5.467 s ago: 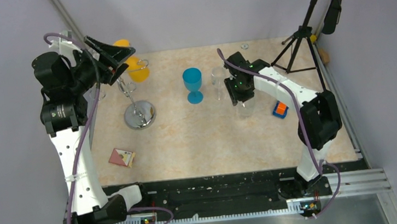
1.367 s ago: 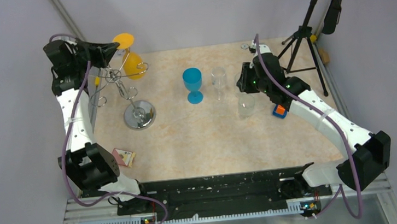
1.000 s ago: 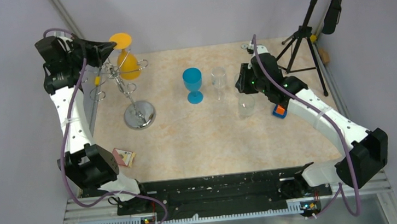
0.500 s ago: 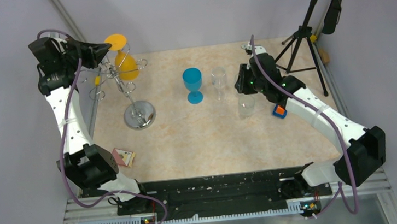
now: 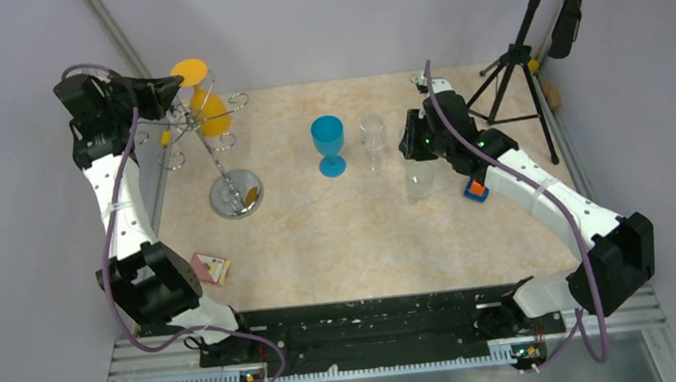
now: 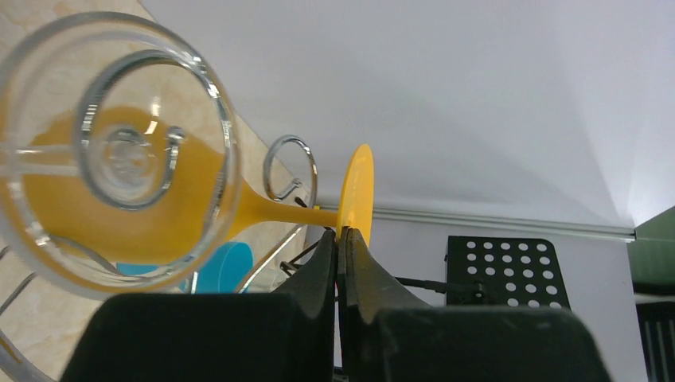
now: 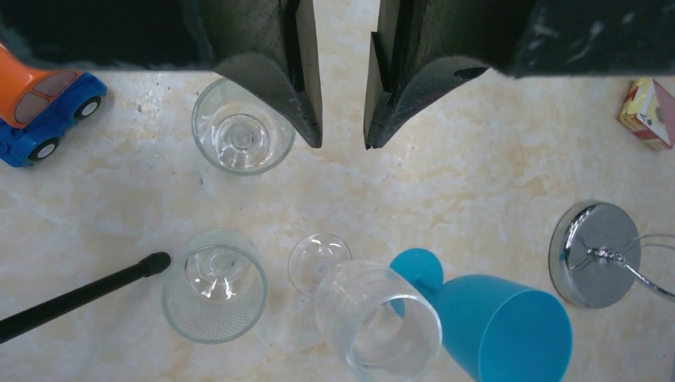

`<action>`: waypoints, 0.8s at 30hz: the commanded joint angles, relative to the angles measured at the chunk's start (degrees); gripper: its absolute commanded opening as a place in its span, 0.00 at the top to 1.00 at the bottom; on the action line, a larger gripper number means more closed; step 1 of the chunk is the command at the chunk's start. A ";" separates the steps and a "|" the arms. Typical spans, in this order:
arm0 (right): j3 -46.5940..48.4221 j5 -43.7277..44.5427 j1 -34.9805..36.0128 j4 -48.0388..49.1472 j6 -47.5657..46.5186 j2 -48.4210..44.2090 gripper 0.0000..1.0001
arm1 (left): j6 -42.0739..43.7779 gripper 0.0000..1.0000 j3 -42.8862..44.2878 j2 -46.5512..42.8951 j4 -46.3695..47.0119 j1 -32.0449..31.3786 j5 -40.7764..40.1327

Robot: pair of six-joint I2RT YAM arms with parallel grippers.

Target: Take the wine glass off the wine glass rack

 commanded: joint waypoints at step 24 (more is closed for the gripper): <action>1.82 1.33 -0.02 1.98 -0.58 -2.17 0.72 | -15.57 1.00 -10.37 -1.37 36.07 1.80 -5.57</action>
